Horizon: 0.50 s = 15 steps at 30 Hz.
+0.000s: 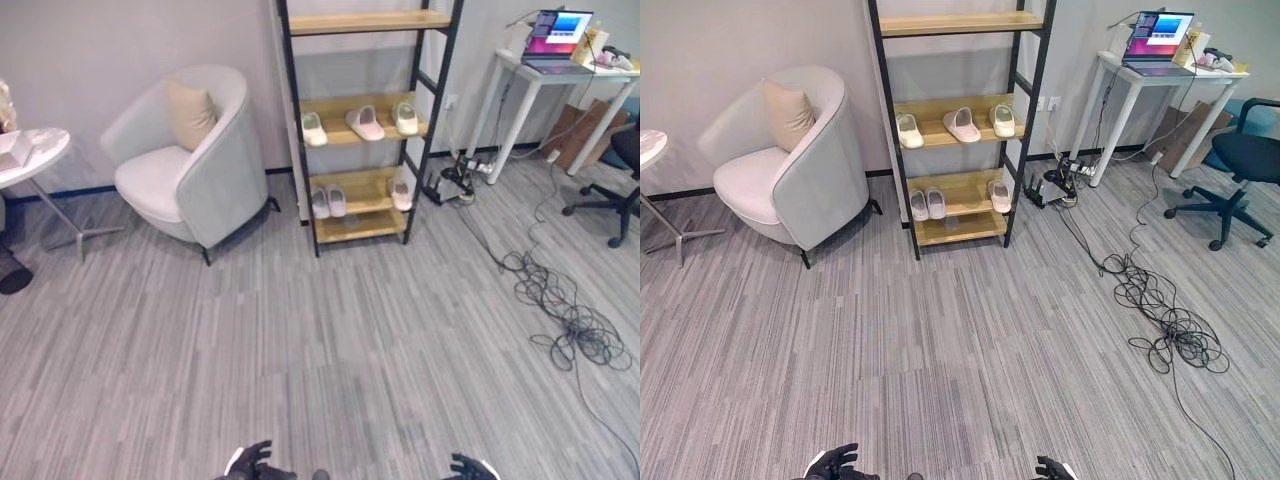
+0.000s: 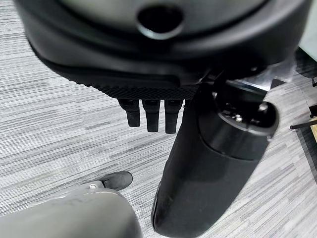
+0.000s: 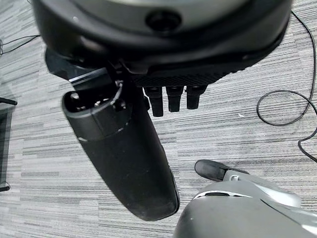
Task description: Arrange the slippers neatly on the shoe rack.
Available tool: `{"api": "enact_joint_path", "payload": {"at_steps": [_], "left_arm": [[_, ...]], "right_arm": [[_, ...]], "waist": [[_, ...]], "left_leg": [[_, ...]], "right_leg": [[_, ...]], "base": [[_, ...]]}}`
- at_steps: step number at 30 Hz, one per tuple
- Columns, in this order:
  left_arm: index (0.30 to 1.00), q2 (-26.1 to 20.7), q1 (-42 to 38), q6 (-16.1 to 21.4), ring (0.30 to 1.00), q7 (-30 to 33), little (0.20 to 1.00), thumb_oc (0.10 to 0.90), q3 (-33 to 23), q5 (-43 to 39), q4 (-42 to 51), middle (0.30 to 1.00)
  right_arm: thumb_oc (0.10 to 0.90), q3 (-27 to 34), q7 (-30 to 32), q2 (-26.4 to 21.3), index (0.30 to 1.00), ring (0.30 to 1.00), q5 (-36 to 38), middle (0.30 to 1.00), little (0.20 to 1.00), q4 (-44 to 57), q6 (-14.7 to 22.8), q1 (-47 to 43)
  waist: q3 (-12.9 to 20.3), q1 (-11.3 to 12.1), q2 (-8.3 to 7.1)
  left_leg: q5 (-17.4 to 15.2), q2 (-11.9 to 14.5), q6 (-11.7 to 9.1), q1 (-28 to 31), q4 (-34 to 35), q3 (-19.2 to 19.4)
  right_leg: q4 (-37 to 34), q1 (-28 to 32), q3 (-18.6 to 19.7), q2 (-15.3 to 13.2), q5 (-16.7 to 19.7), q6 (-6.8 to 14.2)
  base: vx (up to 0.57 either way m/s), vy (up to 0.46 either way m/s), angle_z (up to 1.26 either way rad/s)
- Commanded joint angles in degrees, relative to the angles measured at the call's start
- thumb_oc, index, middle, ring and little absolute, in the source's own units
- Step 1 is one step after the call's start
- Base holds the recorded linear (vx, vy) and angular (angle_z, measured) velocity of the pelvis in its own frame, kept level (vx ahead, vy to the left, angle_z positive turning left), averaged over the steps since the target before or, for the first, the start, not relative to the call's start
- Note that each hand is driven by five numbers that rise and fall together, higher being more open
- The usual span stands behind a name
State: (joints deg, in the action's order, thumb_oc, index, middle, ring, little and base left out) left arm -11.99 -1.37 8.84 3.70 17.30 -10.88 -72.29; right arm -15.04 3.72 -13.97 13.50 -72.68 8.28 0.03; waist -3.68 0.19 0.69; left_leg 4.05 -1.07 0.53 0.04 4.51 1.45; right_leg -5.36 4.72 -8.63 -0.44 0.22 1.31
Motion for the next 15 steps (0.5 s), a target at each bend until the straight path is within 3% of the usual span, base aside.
{"api": "enact_joint_path", "payload": {"at_steps": [1,15], "left_arm": [[0.9,1.8,-4.4,2.3,0.9,1.0,0.9,0.8,-1.4,0.3,-1.9,0.9],[0.9,2.6,-5.2,1.9,0.9,0.1,0.9,0.8,0.5,0.2,-1.7,0.9]], "right_arm": [[0.8,-2.3,0.6,-1.5,0.9,0.9,-1.3,0.9,0.9,0.3,1.5,-2.6],[0.8,-3.7,0.1,-1.2,0.9,0.9,-1.5,0.9,0.9,0.9,1.0,-3.0]], "waist": [[0.2,0.7,-1.7],[-0.9,0.1,-2.02]], "left_leg": [[-3.2,1.6,-2.9,2.1,0.5,0.6],[-3.3,2.6,-3.6,1.9,-1.2,0.3]], "right_leg": [[0.4,0.4,-1.3,-2.2,-3.0,4.4],[0.4,0.3,-0.7,-1.1,-3.4,3.3]], "base": [[0.0,0.0,0.0],[0.01,-0.05,0.0]]}}
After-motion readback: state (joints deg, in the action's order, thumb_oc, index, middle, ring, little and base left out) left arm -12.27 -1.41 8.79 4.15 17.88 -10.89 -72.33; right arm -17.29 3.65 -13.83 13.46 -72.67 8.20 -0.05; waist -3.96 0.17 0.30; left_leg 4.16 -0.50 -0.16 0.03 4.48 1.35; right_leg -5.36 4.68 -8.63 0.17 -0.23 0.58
